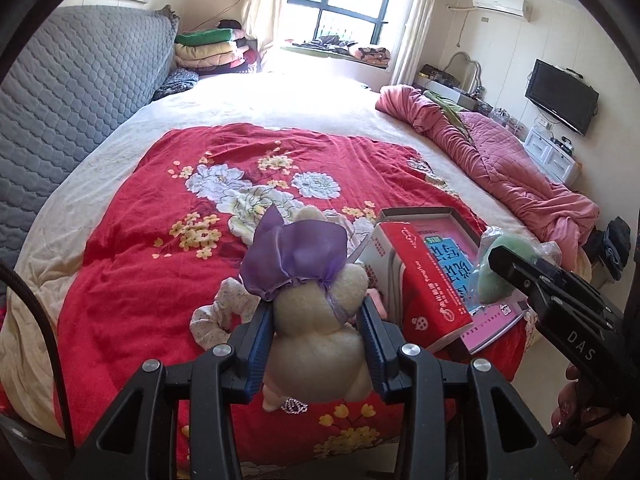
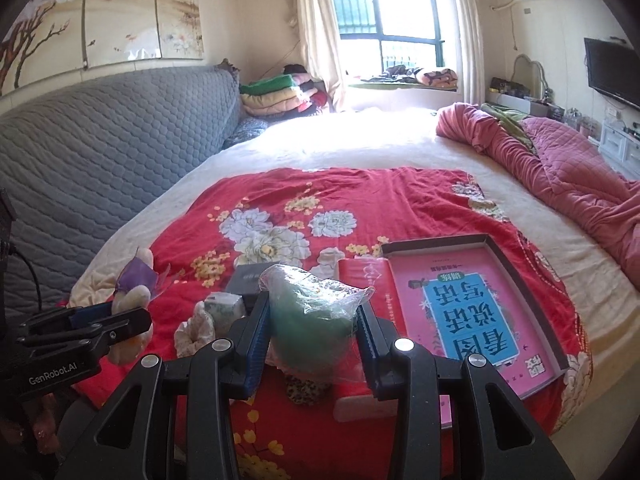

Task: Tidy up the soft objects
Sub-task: 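Carry the bunny with the left tool into the tray while the right tool drops the green ball, then withdraw both open tools from the tray back toward the pile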

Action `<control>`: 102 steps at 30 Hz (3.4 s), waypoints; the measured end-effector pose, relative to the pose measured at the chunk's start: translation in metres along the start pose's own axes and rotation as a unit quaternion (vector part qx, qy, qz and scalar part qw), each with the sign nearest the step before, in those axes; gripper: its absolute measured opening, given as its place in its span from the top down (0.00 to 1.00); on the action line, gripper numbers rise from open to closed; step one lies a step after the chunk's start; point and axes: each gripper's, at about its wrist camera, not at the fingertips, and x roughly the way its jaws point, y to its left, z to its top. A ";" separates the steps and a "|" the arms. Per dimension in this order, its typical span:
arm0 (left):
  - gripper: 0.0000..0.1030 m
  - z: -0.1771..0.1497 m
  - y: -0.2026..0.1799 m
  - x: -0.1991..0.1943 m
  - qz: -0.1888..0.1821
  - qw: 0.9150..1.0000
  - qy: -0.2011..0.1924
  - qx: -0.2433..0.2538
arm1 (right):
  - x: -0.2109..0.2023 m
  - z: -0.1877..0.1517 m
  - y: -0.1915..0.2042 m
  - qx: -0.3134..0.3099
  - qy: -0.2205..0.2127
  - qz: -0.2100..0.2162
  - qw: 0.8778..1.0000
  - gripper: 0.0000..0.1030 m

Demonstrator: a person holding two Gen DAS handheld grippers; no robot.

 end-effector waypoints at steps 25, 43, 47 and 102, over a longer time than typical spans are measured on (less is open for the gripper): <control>0.59 0.032 -0.212 0.132 -0.095 0.979 0.118 0.139 | 0.011 -0.011 -0.199 0.106 0.032 -0.095 0.989 0.60; 0.58 -0.004 -0.265 0.242 -0.050 0.945 0.233 0.224 | 0.087 -0.069 -0.259 0.136 0.130 -0.120 0.975 0.59; 0.58 -0.006 -0.267 0.242 -0.049 0.945 0.231 0.228 | 0.089 -0.073 -0.263 0.142 0.134 -0.120 0.973 0.57; 0.32 0.000 0.056 0.024 0.063 0.994 0.066 -0.053 | 0.032 0.015 0.002 -0.018 0.072 0.085 0.994 0.30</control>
